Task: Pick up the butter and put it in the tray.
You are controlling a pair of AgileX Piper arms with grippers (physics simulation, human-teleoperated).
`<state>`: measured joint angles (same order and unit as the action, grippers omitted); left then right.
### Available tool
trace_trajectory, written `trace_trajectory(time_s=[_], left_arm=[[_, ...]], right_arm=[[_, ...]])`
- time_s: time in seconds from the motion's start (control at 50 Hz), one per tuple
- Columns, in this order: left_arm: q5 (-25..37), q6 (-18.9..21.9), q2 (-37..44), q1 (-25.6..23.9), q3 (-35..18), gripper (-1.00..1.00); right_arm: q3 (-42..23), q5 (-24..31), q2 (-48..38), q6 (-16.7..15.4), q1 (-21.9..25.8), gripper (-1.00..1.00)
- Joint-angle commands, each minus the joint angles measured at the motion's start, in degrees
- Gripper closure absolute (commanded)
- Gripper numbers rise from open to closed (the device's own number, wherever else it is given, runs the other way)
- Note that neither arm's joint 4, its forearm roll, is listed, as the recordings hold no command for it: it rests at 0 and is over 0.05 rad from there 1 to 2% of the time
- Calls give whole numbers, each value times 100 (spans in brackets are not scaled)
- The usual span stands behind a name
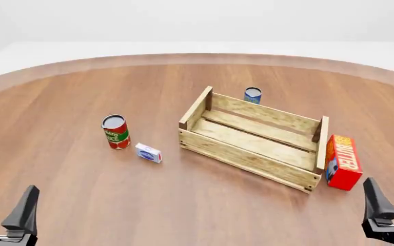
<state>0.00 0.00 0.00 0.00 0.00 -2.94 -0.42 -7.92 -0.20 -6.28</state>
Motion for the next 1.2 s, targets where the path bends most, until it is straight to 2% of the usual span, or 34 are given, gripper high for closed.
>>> trace_trajectory(time_s=[0.02,0.34,0.5,0.8,1.0,1.2], left_arm=[[0,0,0,0,0,-100],[0,0,0,0,0,-100],[0,0,0,0,0,-100],[0,0,0,0,0,-100],[0,0,0,0,0,-100],[0,0,0,0,0,-100]], right_arm=[[-58,-51,-359,-153,-278,-100],[124,-336,-655,-212,-406,-100],[258,-902,-1154,-255,-478,-100],[293,-1543,-1851,-252,-520,-100],[290,-2197,-2566,-235,-594,-100],[293,-2363,-2734,-264,-600,-100]])
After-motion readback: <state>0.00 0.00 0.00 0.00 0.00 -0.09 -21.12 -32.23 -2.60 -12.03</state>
